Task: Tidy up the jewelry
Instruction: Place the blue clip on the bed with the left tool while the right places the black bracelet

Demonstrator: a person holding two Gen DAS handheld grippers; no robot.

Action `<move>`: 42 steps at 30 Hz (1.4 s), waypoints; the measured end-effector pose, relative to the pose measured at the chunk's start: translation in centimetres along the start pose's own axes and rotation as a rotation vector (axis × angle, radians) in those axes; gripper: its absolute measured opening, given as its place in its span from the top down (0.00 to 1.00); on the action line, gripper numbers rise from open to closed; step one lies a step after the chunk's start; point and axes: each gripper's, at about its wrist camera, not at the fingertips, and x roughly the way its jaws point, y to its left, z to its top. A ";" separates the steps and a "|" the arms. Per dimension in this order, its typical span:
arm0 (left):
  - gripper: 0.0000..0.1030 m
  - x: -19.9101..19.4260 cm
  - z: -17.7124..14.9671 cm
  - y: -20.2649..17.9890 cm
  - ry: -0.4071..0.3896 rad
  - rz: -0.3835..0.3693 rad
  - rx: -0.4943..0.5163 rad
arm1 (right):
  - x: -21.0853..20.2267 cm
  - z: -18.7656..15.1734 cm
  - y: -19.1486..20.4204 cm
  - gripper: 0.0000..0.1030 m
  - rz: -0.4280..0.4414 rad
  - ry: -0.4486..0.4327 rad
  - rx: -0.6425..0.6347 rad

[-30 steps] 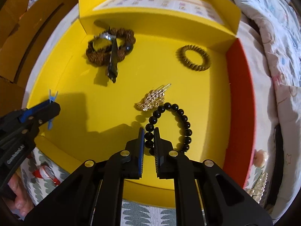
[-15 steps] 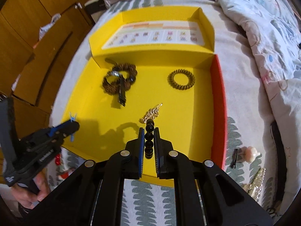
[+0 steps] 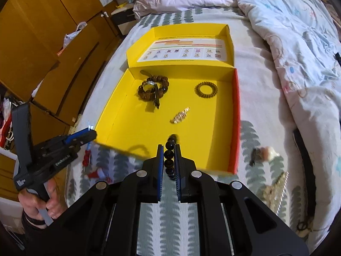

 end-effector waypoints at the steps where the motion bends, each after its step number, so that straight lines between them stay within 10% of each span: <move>1: 0.84 -0.5 -0.7 0.0 0.000 0.000 0.006 | -0.5 -0.7 -0.2 0.90 -0.001 -0.001 0.004; 14: 0.84 -1.1 -10.1 -0.4 0.114 0.095 0.083 | 2.2 -9.0 -4.3 0.90 -0.094 0.126 0.061; 30: 0.84 4.5 -12.7 1.2 0.262 0.138 0.022 | 4.5 -8.7 -3.6 0.86 -0.105 0.152 0.053; 35: 0.50 4.1 -12.3 1.4 0.243 0.127 -0.001 | 4.0 -8.1 -3.0 0.81 -0.095 0.127 0.047; 42: 0.43 1.9 -10.5 0.3 0.150 0.099 0.007 | 3.0 -6.4 -2.6 0.60 -0.067 0.052 0.069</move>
